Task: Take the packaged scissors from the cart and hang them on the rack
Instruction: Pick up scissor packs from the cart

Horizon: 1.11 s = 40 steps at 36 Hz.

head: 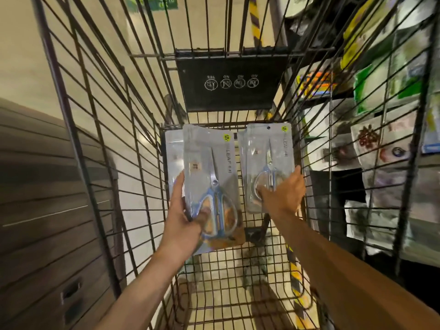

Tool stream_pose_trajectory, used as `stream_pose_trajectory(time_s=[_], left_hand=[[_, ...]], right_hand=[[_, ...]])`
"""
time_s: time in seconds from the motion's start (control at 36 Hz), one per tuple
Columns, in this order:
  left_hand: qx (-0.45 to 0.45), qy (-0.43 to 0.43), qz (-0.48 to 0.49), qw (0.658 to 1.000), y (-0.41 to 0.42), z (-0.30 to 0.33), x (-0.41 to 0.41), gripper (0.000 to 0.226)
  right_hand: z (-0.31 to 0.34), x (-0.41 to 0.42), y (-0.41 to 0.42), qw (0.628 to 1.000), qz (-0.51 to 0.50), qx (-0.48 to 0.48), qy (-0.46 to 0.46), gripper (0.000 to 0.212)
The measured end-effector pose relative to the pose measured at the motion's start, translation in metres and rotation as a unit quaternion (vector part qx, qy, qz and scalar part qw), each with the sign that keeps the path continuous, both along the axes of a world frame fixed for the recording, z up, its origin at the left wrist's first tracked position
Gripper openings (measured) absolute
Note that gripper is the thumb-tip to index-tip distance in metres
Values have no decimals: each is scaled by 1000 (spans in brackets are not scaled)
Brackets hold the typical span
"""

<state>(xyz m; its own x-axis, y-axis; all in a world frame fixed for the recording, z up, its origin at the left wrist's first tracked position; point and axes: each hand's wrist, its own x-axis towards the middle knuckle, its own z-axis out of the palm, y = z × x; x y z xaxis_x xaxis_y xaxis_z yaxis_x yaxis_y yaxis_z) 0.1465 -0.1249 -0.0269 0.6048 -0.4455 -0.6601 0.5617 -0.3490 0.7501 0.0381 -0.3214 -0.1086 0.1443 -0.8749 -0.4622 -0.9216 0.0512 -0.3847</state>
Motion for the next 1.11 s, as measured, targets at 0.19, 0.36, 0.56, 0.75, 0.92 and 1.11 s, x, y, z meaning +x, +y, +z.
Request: stream_pose_trajectory(time_s=[0.19, 0.36, 0.56, 0.75, 0.92, 1.11], left_hand=[[2, -5, -2, 1000, 5, -1, 1, 90], [12, -11, 8, 1000, 5, 3, 0, 89], [12, -49, -3, 999, 5, 21, -1, 85], [-4, -60, -48, 997, 16, 84, 6, 84], [-18, -102, -131, 986, 37, 168, 18, 85], [-34, -178, -219, 959, 76, 256, 26, 83]], right_hand=[[-4, -12, -6, 1000, 5, -23, 10, 115], [-2, -21, -7, 991, -24, 81, -107, 90], [27, -39, 15, 961, -56, 140, -232, 59], [89, -61, 37, 935, -63, 167, -306, 58], [175, -90, 66, 896, -107, 215, -373, 43], [293, -125, 110, 895, -53, 91, -434, 54]])
